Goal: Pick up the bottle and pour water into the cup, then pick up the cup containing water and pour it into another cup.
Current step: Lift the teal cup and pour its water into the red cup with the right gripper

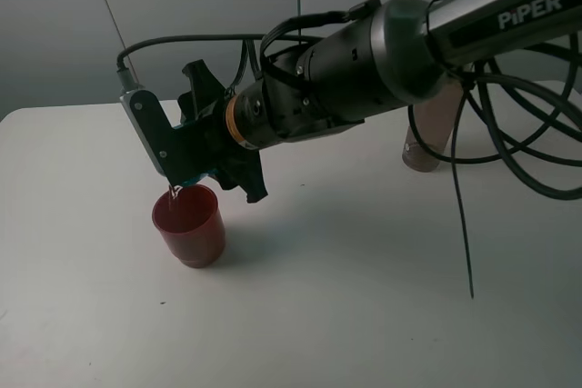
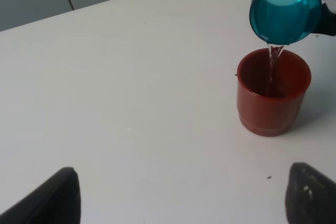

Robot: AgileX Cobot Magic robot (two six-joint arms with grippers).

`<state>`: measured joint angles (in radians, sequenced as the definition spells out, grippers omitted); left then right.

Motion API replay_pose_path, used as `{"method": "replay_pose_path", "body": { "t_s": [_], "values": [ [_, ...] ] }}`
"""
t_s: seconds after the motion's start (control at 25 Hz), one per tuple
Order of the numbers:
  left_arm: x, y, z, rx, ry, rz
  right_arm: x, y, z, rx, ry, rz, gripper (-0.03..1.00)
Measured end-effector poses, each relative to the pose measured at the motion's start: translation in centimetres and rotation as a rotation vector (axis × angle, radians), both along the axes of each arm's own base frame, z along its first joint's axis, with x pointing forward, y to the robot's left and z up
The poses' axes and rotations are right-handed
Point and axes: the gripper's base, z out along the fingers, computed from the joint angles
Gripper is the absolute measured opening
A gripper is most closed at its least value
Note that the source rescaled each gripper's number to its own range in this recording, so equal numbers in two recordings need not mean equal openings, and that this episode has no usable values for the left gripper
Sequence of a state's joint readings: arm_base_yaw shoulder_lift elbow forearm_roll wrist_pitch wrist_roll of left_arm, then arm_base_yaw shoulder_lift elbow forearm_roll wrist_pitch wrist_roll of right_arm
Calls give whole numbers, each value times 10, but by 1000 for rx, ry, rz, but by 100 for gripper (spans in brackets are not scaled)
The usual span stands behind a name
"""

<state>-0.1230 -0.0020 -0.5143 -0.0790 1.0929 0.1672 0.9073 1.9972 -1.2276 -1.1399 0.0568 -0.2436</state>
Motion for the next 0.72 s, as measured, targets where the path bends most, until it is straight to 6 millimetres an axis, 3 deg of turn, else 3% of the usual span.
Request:
{"method": "replay_pose_path", "body": {
  "t_s": [0.72],
  "values": [
    [0, 0, 0, 0, 0, 0, 7, -4, 0, -89, -111, 94, 8]
  ]
}}
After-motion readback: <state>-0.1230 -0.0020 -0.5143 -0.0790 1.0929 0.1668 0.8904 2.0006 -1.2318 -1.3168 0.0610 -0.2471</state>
